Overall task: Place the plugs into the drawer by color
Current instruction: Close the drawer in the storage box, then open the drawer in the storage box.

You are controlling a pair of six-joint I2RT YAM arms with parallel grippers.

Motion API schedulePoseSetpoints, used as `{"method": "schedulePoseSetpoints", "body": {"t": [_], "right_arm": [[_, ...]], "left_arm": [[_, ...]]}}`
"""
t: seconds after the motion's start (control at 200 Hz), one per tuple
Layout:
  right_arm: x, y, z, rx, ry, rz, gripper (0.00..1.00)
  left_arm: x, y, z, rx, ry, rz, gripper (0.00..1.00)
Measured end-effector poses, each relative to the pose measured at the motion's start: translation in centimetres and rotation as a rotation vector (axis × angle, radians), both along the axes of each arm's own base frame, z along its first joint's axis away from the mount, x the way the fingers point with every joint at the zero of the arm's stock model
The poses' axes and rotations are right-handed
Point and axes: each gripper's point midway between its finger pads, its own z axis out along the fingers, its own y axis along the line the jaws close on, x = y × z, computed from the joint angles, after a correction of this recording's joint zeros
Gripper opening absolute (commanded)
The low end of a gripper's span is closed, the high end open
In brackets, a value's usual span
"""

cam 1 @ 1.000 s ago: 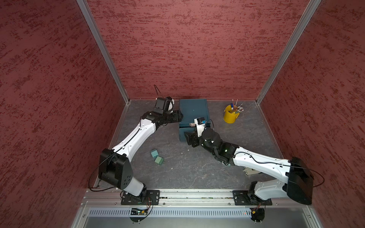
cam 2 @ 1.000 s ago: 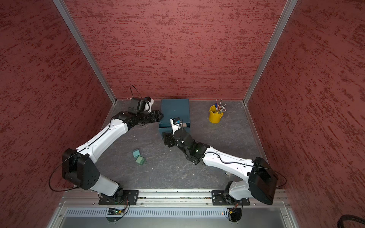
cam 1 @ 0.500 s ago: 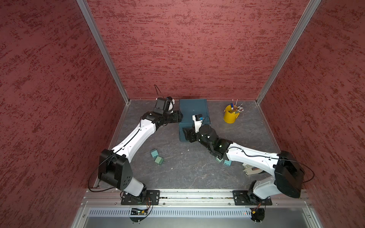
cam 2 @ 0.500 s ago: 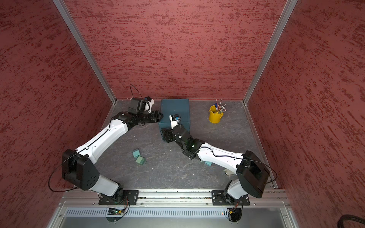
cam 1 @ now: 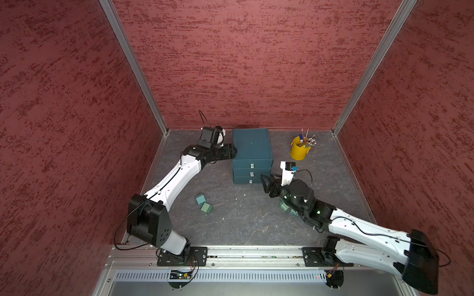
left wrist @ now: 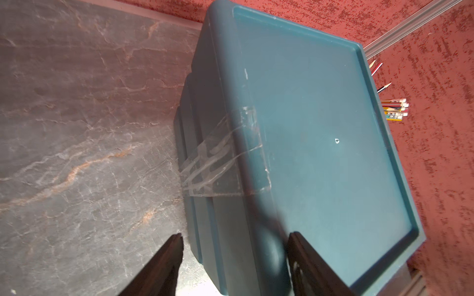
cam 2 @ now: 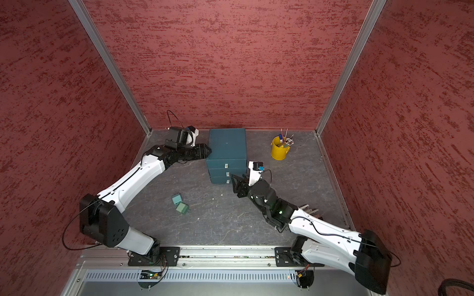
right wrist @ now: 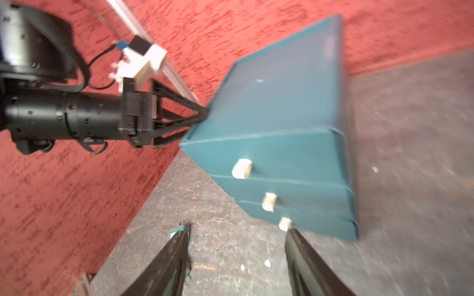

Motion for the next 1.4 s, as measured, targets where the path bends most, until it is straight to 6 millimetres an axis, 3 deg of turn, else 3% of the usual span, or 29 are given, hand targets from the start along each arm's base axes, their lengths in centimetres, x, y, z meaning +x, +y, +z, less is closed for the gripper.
{"method": "schedulePoseSetpoints", "body": {"t": [0.125,0.225,0.426,0.681,0.761,1.062,1.403], "right_arm": [[0.1,-2.3,-4.2,0.081,0.108,-0.063,0.54],[0.6,-2.6,-7.3,0.110,0.197,-0.080,0.53],[1.8,0.8,-9.1,0.237,0.257,-0.012,0.49],[2.8,3.9,-13.8,0.320,0.330,0.048,0.43],[2.9,4.3,-13.7,0.347,0.326,0.060,0.43],[4.7,6.3,-9.0,0.448,0.235,0.086,0.40],[6.4,5.7,-9.8,0.465,0.238,-0.033,0.34]], "left_arm": [[-0.2,-0.2,0.1,-0.032,0.019,0.001,0.68],[-0.3,-0.4,0.1,-0.046,0.027,-0.001,0.68],[-0.3,-0.3,0.1,-0.057,0.033,-0.002,0.66],[-0.5,-0.1,-0.2,-0.051,0.052,0.002,0.65],[-0.6,-0.1,-0.2,-0.050,0.053,0.002,0.65],[-0.6,-0.1,-0.2,-0.049,0.055,0.002,0.65],[-0.6,-0.1,-0.2,-0.047,0.053,0.000,0.65]]}}
